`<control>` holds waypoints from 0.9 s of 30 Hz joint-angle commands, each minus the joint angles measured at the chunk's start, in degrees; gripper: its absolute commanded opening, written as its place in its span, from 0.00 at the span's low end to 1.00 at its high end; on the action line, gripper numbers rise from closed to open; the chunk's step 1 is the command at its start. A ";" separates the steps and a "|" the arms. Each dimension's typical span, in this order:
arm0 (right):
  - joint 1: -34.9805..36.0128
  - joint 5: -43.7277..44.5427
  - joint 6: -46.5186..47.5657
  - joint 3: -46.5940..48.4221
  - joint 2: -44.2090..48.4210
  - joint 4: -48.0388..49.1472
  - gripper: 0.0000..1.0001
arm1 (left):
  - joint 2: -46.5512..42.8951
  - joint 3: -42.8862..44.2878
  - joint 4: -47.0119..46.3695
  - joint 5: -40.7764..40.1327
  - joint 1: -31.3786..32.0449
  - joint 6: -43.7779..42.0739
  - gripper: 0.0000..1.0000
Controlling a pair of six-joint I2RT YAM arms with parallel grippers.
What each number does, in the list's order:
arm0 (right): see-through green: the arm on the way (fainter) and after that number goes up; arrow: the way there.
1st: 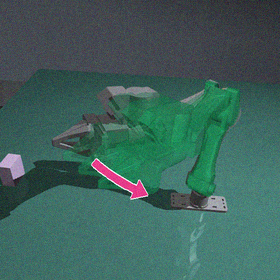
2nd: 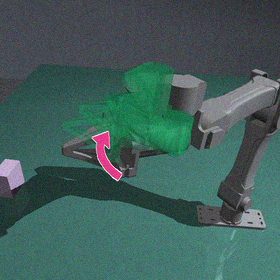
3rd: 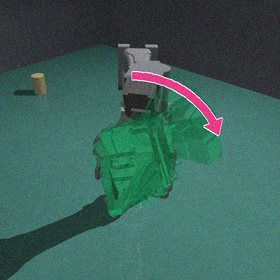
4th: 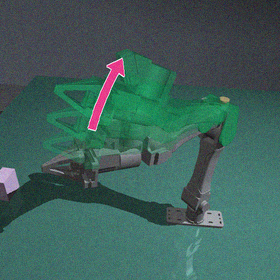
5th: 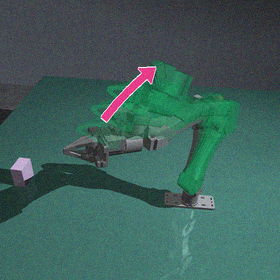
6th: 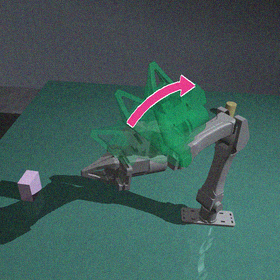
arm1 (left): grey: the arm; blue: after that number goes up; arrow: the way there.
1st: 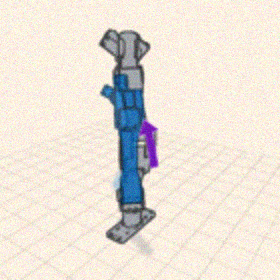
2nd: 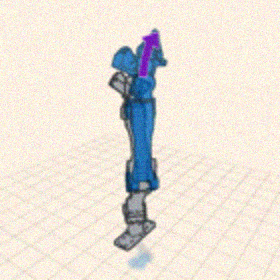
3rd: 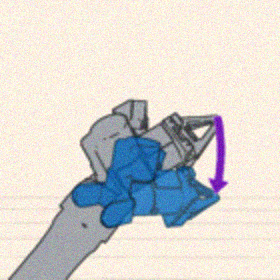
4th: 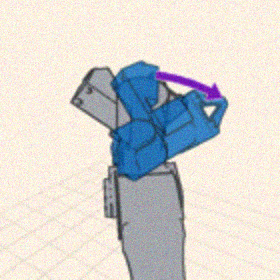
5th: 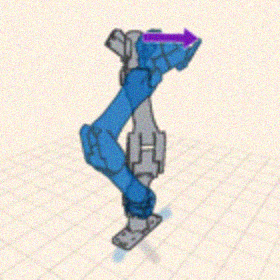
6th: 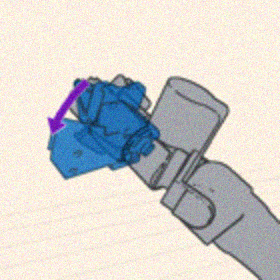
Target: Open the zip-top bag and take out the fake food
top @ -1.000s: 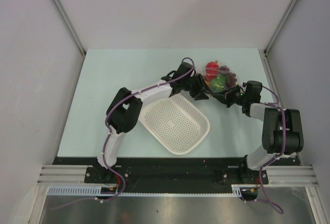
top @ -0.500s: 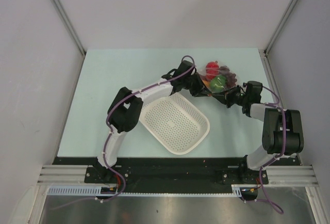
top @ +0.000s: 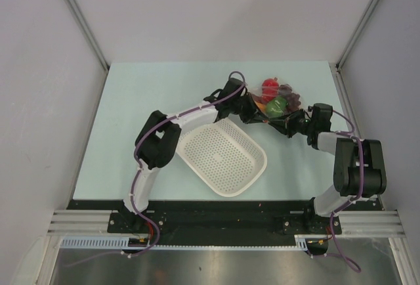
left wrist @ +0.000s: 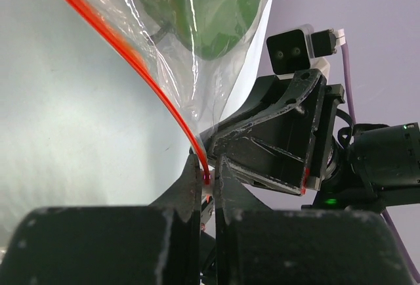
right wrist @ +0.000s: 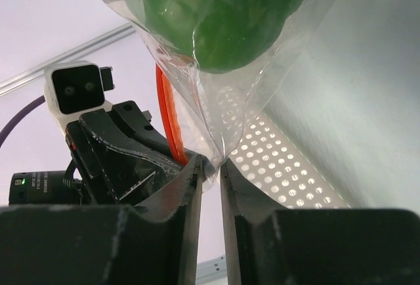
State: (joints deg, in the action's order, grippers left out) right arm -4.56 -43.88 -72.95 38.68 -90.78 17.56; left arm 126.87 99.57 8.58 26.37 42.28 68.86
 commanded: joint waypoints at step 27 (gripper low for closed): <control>4.38 -1.12 -13.80 1.40 -5.63 15.84 0.00 | -3.56 -6.76 -6.56 2.54 0.96 2.95 0.00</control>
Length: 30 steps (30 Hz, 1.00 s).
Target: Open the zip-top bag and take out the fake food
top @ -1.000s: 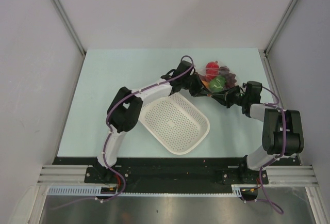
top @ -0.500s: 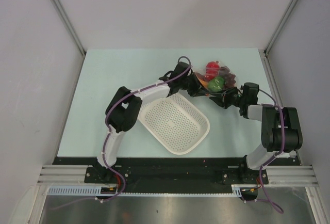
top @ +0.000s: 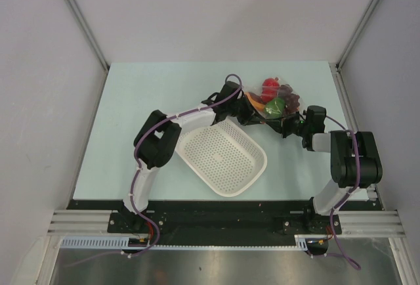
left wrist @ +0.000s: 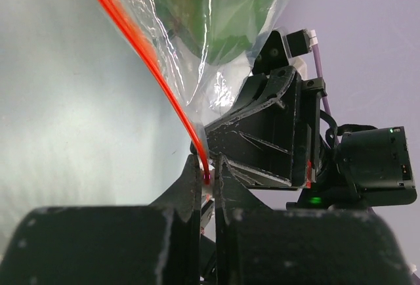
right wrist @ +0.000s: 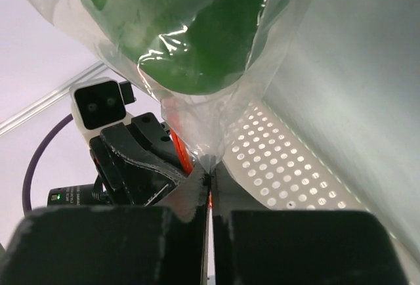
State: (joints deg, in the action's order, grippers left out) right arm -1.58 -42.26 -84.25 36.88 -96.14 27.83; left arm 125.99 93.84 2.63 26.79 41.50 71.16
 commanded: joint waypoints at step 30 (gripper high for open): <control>-2.46 -5.11 10.85 -0.17 9.13 -14.47 0.00 | -2.94 -1.81 -4.65 3.10 -5.55 2.23 0.02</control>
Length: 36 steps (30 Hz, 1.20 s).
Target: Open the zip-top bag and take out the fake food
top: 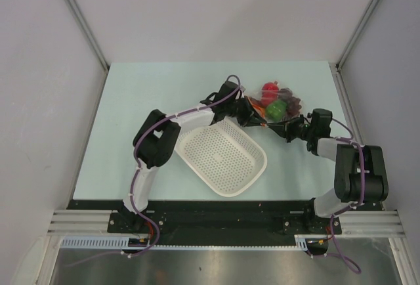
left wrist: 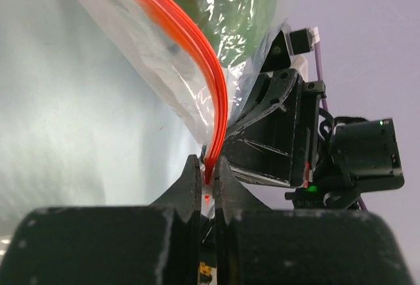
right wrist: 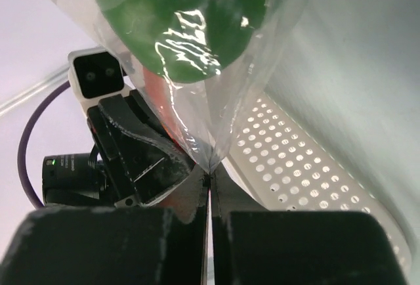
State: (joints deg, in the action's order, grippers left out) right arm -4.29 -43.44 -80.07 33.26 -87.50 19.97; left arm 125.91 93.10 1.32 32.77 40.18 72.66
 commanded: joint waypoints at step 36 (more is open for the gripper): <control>0.34 -8.68 10.02 9.19 -4.43 -7.49 0.00 | -7.43 -4.16 -2.03 -3.86 -0.02 0.73 0.22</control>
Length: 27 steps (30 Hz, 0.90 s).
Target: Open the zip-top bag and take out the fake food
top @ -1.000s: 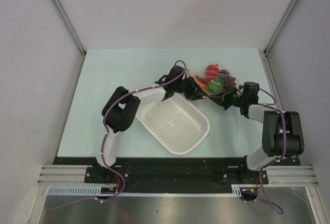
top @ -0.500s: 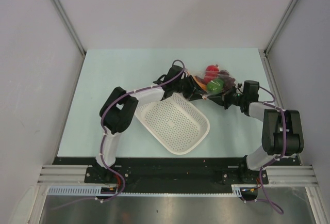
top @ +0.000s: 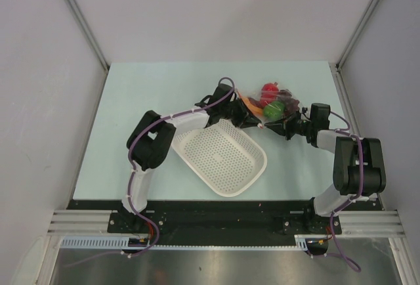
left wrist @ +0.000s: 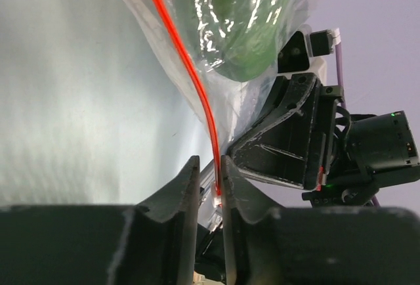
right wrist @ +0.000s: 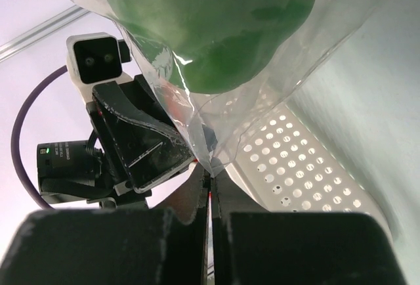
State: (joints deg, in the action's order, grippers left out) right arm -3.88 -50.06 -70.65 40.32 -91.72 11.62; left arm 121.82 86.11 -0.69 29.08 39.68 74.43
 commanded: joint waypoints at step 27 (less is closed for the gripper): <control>-0.34 -2.06 0.87 2.31 -0.48 1.04 0.00 | -5.01 1.52 0.07 0.45 1.63 -0.08 0.32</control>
State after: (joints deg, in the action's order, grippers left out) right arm -3.99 -50.48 -70.41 40.88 -92.14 11.57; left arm 120.14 87.11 0.14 28.91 40.93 73.56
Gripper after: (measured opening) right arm 0.009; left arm 0.338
